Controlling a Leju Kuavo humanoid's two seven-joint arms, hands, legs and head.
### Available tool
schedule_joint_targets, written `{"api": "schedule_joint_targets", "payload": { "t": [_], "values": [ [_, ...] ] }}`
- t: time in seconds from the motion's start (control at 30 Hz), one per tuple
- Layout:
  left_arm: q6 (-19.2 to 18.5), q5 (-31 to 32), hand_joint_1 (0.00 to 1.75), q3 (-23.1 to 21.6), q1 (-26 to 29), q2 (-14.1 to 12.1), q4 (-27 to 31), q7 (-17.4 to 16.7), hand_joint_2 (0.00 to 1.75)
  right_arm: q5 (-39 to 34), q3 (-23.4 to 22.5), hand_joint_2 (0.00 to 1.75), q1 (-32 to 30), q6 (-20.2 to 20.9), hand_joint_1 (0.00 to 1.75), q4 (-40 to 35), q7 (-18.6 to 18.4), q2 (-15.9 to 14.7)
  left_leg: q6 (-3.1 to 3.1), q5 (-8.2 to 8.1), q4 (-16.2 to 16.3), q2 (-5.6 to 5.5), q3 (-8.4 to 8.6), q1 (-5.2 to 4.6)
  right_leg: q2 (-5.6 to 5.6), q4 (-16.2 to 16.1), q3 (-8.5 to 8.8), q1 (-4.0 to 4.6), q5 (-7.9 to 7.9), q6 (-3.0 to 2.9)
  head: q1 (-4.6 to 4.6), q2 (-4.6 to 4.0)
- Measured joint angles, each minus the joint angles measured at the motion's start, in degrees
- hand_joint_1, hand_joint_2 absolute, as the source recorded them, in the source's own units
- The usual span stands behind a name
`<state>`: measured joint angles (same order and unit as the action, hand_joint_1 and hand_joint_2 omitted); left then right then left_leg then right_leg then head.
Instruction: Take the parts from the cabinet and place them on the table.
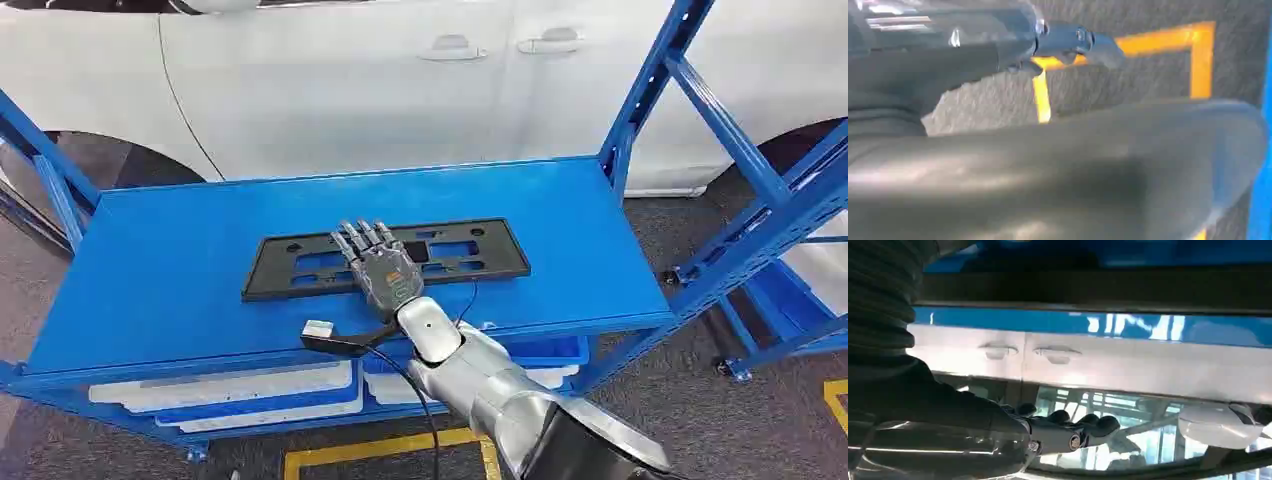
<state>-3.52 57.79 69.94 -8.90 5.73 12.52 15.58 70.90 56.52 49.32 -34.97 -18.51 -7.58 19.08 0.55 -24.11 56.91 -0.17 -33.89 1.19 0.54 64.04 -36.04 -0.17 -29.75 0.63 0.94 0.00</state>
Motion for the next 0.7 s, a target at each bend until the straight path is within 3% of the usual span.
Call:
{"api": "schedule_joint_targets", "payload": {
  "t": [0.07,0.1,0.13,0.17,0.23,0.27,0.3,0.33,0.4,0.43,0.47,0.5,0.57,0.6,0.63,0.67,0.7],
  "values": [
    [0.0,0.0,0.0,0.0,-0.18,-0.02,0.0,-0.02,0.0,0.15,-0.02,1.75,-0.38,0.02,0.0,0.24,0.0,-0.22,0.26,-0.21,0.05,0.01,0.11,-0.14,-0.04,9.66,-5.37,-0.13,-3.51,0.23,0.0,0.0],
    [-0.02,0.0,0.0,0.0,-0.18,-0.02,0.0,-0.02,0.0,0.18,-0.02,1.75,-0.58,0.02,0.0,0.4,0.0,-0.35,0.35,-0.35,0.09,-0.01,0.2,-0.17,-0.06,12.3,-7.17,-0.15,-3.69,0.27,0.0,0.0],
    [-0.02,0.0,0.0,0.0,-0.17,-0.02,0.0,-0.07,0.0,0.26,-0.02,1.75,-0.73,0.06,0.0,0.55,0.0,-0.48,0.3,-0.53,0.13,-0.09,0.42,-0.17,-0.08,11.95,-7.58,-0.16,-2.36,0.24,0.0,0.0],
    [-0.04,0.0,0.0,0.0,-0.14,0.0,-0.02,-0.09,0.0,0.37,-0.02,1.75,-0.75,0.09,0.0,0.64,-0.02,-0.55,0.23,-0.79,0.17,-0.18,0.79,-0.19,-0.1,8.6,-6.43,-0.15,0.33,0.06,0.0,0.0],
    [-0.11,0.0,0.0,-0.02,-0.17,0.09,-0.02,-0.09,0.0,0.53,-0.02,1.75,-0.64,0.22,0.0,0.68,-0.11,-0.57,-0.07,-1.38,0.25,-0.23,1.65,-0.23,-0.14,-1.62,-1.86,-0.08,6.06,-0.59,0.0,0.0],
    [-0.15,0.0,0.0,-0.04,-0.23,0.18,-0.07,-0.11,0.0,0.68,-0.04,1.75,-0.59,0.59,0.0,0.77,-0.35,-0.61,-0.31,-1.68,0.28,-0.22,1.75,-0.3,-0.19,-5.25,-0.34,0.06,6.63,-1.06,-0.04,0.0],
    [-0.15,0.0,0.0,-0.04,-0.43,0.17,-0.11,-0.18,0.0,0.74,-0.07,1.75,-0.49,1.09,0.31,0.83,-0.59,-0.63,-0.67,-1.93,0.61,-0.27,1.58,-0.64,-0.25,-6.27,-0.04,0.28,6.23,-1.03,0.02,0.02],
    [-0.15,0.0,0.0,-0.04,-0.49,0.17,-0.11,-0.22,0.0,0.74,-0.09,1.75,-0.59,1.2,1.75,0.85,-0.77,-0.66,-0.97,-1.86,0.46,-0.24,1.59,-0.61,-0.15,-6.06,-0.12,0.28,6.25,-1.12,0.07,0.0],
    [-0.15,-0.02,0.0,-0.04,-0.46,0.15,-0.11,-0.35,0.0,0.74,-0.26,1.75,-0.56,2.06,1.75,0.92,-1.01,-0.87,-1.66,-2.04,0.13,-0.17,1.9,-0.41,0.03,-6.13,-0.01,0.5,6.08,-1.66,0.02,0.0],
    [-0.11,-0.11,0.0,-0.04,-0.5,0.09,-0.11,-0.35,0.0,0.7,-0.52,1.75,-0.52,2.88,1.75,0.92,-1.11,-0.87,-2.0,-2.52,0.31,-0.16,1.89,-0.35,0.01,-6.77,0.52,-0.16,6.28,-1.99,0.0,0.02],
    [-0.11,-0.16,0.0,-0.04,-0.52,0.07,-0.11,-0.33,0.0,0.66,-0.7,1.75,-0.45,3.47,1.75,0.92,-1.11,-0.9,-2.28,-3.16,1.36,-0.12,1.73,-0.36,-0.05,-6.98,0.89,-0.18,6.2,-2.15,0.15,0.0],
    [-0.11,-0.18,0.0,-0.04,-0.61,0.09,-0.11,-0.33,0.0,0.63,-0.92,1.75,-0.37,4.11,1.75,0.92,-1.09,-0.87,-2.57,-5.12,4.9,-0.13,0.13,-0.31,-0.13,-6.99,1.04,-0.22,6.07,-2.48,0.28,0.0],
    [-0.18,-0.15,0.0,-0.04,-0.63,0.09,-0.13,-0.33,0.0,0.61,-1.29,1.75,-0.54,4.59,1.75,1.01,-1.01,-0.92,-3.05,-9.12,14.37,-0.11,-4.88,-0.05,-0.13,-6.98,1.11,-0.08,5.9,-2.69,0.22,0.0],
    [-0.18,-0.15,0.0,-0.04,-0.6,0.09,-0.13,-0.35,0.0,0.61,-1.38,1.75,-0.68,4.74,1.75,1.09,-0.96,-1.01,-3.18,-9.86,17.63,-0.11,-6.79,-0.05,-0.12,-6.96,1.11,-0.04,5.83,-2.74,0.26,0.0],
    [-0.18,-0.15,0.0,-0.04,-0.61,0.07,-0.13,-0.37,0.0,0.61,-1.48,1.75,-0.8,4.76,1.75,1.18,-0.92,-1.09,-3.23,-9.14,18.29,-0.11,-7.54,-0.04,-0.08,-6.94,1.18,-0.04,5.76,-2.74,0.24,0.0],
    [-0.18,-0.13,0.0,-0.07,-0.66,0.07,-0.13,-0.42,0.0,0.66,-1.53,1.75,-0.84,4.76,1.75,1.23,-0.9,-1.18,-3.18,-7.19,16.3,-0.11,-6.92,-0.04,-0.02,-6.92,1.31,-0.04,5.65,-2.68,0.26,0.0],
    [-0.22,-0.09,0.0,-0.07,-0.77,0.07,-0.11,-0.42,0.0,0.66,-1.62,1.75,-0.83,4.74,1.75,1.25,-0.87,-1.2,-3.06,-4.11,11.64,-0.09,-4.93,-0.03,0.07,-6.85,1.54,-0.06,5.49,-2.53,0.26,0.0]
  ]
}}
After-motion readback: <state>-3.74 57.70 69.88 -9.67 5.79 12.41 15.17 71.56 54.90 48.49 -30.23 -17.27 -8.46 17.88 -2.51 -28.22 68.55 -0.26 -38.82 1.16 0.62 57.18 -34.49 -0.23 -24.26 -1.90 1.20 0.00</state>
